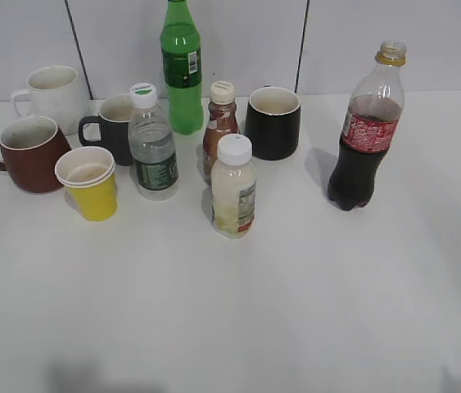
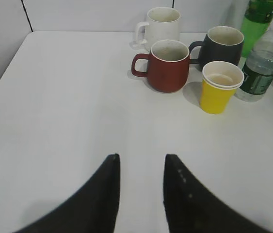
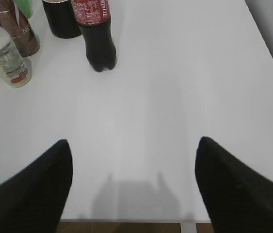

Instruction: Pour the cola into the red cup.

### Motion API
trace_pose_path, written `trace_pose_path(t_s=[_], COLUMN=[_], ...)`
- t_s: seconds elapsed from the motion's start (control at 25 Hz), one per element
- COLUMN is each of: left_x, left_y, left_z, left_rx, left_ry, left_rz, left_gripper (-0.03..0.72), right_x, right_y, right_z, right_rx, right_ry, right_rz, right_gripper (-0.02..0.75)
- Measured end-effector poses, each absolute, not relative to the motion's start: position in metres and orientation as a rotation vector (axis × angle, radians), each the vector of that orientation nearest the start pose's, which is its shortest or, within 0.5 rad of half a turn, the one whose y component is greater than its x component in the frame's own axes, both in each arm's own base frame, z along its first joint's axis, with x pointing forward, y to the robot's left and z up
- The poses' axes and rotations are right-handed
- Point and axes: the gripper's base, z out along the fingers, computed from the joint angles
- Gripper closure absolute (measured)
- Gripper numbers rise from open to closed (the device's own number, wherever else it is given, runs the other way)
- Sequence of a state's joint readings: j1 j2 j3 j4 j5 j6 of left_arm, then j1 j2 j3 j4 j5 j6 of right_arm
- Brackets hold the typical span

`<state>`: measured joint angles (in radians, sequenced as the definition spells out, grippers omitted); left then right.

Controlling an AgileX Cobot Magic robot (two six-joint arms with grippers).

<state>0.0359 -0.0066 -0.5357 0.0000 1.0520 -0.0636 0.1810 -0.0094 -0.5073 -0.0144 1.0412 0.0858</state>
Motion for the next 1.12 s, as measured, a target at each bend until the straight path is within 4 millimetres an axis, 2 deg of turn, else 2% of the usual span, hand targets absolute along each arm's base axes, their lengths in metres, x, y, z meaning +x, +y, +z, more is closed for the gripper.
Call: trace_pose_path(t_s=[0.52,0.64,0.76,0.84,0.96,1.04,1.12], left_x=[-0.010,0.000,0.036,0.077,0.144,0.190,0.224], left_y=[0.000,0.000,0.003,0.004,0.005,0.005,0.005], left_z=[0.288,0.306,0.333,0.333,0.317,0.290,0.262], left_rx=[-0.099,-0.092,-0.064,-0.043,-0.016,-0.011,-0.001], left_ry=[1.984,1.845,1.590,1.549,1.593,1.678,1.709], left_rz=[-0.018,-0.019,0.023,0.031,0.029,0.016,0.003], left_gripper=[0.451,0.451,0.451,0.451,0.451,0.451,0.451], right_x=[-0.006,-0.006,-0.006,-0.006,-0.006,-0.006,-0.006], right_y=[-0.002,-0.002,-0.002,-0.002,-0.002,-0.002,-0.002], right_z=[0.281,0.281,0.281,0.281,0.281,0.281,0.281], right_rx=[-0.095,-0.095,-0.095,-0.095,-0.095,-0.095,-0.095], right_ry=[2.009,2.009,2.009,2.009,2.009,2.009,2.009], right_rz=[0.154,0.154,0.154,0.155,0.155,0.155,0.155], right_gripper=[0.147,0.147,0.147,0.147,0.148,0.148,0.148])
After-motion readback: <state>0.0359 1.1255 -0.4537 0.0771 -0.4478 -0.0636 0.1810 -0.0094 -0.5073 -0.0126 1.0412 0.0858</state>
